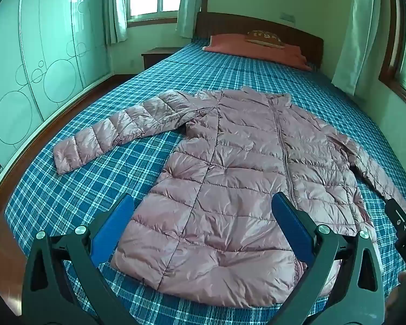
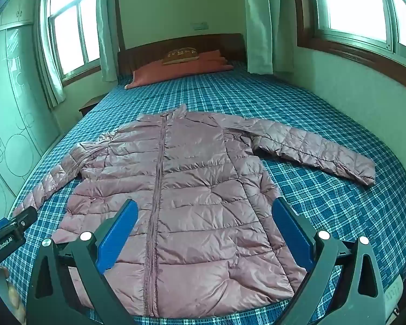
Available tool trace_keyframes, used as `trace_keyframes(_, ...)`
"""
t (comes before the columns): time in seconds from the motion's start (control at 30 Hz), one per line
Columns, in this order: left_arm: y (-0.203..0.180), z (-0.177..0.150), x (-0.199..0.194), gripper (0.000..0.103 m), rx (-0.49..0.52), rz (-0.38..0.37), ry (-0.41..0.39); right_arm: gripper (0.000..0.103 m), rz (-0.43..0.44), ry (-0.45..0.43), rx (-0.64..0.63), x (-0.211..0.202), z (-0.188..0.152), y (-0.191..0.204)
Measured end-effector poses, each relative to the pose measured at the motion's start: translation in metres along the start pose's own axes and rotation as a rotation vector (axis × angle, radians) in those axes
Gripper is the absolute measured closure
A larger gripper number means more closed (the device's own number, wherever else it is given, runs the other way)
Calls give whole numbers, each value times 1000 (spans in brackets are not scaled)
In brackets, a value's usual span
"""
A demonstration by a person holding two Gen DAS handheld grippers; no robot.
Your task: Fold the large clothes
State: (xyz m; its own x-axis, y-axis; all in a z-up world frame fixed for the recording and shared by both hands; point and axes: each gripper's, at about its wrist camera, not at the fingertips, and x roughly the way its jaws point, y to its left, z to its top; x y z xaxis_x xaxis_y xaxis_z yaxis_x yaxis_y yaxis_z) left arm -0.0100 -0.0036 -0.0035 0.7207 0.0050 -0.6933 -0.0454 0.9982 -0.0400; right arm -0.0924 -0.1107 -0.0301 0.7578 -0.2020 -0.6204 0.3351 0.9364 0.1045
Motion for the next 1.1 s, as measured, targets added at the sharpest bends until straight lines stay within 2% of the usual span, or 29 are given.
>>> trace_keyframes(1.1,2,0,-13,2,-9,1,-26,5,10,-13,11,-7,3,0)
